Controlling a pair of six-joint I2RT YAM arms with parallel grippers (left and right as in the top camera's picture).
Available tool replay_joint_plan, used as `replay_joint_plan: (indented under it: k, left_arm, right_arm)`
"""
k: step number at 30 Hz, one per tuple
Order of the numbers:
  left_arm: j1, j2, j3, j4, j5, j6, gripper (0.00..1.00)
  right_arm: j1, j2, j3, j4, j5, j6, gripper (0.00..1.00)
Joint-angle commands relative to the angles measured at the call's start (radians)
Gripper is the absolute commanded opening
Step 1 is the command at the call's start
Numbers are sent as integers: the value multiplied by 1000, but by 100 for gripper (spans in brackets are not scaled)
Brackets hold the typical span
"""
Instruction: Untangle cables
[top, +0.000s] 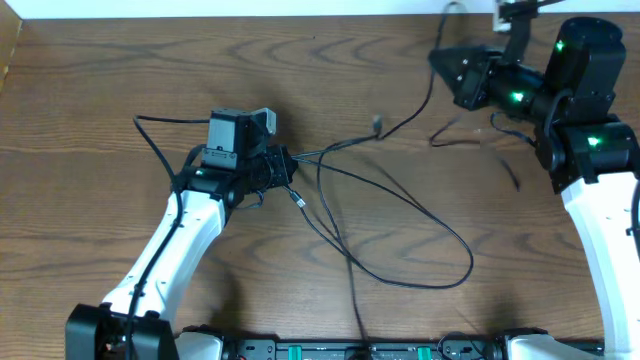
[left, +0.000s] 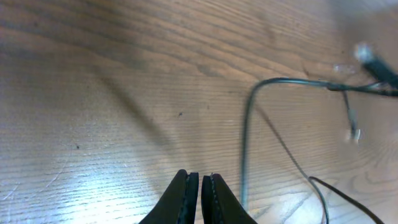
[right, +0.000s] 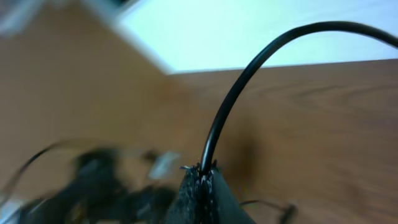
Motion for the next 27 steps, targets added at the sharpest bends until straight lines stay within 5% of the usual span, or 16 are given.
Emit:
replay_joint_plan:
  k: [1, 6, 12, 14, 21, 27]
  left_arm:
    - [4, 28, -6, -5, -13, 20, 9]
    - [3, 30, -6, -8, -13, 20, 9]
    - [4, 30, -6, -21, -13, 20, 17]
    - [4, 30, -6, -21, -13, 20, 22]
    - [4, 30, -6, -20, -14, 20, 25]
    - [4, 30, -6, -21, -13, 20, 25]
  right_arm:
    - [22, 0, 10, 17, -374, -91, 1]
    - [28, -2, 10, 32, -249, -167, 1]
    - [26, -2, 10, 56, 581, -317, 1]
    - [13, -3, 10, 94, 663, -326, 1]
    - [-134, -43, 43, 203, 150, -223, 1]
    - [-223, -49, 44, 213, 148, -235, 1]
